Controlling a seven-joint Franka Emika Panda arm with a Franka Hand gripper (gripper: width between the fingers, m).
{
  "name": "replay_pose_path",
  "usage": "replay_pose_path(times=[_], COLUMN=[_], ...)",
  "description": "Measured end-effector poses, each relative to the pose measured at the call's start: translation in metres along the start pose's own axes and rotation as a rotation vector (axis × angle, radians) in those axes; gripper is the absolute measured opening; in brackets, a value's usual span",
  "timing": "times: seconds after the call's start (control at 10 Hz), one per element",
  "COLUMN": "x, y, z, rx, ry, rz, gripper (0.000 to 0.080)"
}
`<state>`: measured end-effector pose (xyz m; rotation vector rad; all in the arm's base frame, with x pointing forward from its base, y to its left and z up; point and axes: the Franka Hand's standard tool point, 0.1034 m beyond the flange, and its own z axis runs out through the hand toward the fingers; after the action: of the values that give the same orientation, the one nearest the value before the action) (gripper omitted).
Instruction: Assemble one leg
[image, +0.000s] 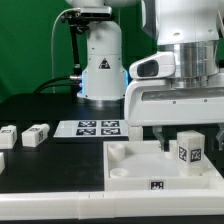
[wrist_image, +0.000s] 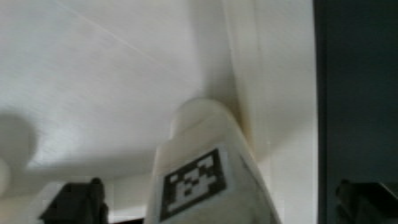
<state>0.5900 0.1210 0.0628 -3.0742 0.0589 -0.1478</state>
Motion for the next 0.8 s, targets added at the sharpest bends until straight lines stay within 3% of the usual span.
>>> replay_pose_path(times=[0.2,0.4,0.5,0.6,0.7,0.8], x=[0.001,0.0008,0.0007,0.0007,0.0007,0.0009], y=[0.004,0.0042,0.0043,0.0043,0.0043,0.0043], z=[-0.0001,0.0003,0.0004,0.0005,0.0005,0.0004], rx=[-0.012,-0.013,-0.012,-0.012,-0.011,-0.011], ry=[0.0,-0.001,-0.001,-0.001,-0.001,0.0], rz=[-0.196,-0.194,-0.185,-0.157,-0.138,-0.089], gripper=[0.0649,0.0622,0.0445,0.0445,0.0289,0.029])
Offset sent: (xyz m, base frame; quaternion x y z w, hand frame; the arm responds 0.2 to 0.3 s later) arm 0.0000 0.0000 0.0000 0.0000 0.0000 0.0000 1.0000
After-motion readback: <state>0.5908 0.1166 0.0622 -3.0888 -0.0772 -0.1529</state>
